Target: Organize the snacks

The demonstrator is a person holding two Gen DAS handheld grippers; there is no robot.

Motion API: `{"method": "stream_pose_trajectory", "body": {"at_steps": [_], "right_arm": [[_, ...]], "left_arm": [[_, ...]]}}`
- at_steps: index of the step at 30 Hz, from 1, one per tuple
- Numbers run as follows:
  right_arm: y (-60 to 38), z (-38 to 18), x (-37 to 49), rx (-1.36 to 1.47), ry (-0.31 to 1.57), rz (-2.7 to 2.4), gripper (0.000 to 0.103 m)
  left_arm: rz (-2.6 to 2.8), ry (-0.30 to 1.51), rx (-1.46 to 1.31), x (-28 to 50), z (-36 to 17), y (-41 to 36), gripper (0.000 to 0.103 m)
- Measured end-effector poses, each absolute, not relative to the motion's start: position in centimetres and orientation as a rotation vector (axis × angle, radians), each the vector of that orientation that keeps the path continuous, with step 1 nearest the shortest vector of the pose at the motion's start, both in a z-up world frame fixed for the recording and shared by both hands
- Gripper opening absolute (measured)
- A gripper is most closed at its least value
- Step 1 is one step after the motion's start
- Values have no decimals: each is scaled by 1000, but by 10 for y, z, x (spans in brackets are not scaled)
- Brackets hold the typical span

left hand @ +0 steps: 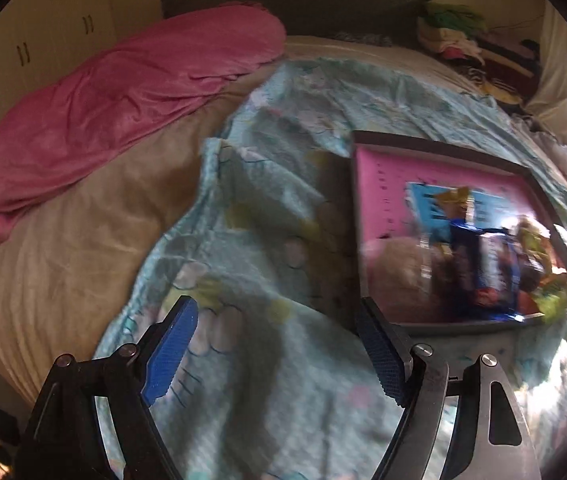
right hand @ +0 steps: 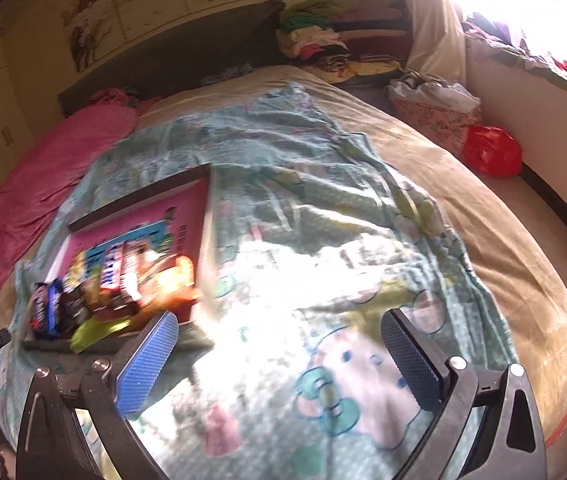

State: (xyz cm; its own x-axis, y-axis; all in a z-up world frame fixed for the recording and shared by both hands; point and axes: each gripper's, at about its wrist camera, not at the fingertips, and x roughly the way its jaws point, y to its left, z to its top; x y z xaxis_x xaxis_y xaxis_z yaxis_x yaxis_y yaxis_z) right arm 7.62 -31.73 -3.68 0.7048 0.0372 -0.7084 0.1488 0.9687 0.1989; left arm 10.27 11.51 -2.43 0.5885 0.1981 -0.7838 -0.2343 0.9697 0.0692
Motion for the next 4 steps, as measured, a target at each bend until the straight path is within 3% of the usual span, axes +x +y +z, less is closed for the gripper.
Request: {"method": "stream_pose_trajectory", "body": {"at_steps": [4], "right_arm": [[-349, -68, 128, 191, 867, -201, 103]], "left_arm": [[375, 974, -45, 155, -71, 147, 82]]}}
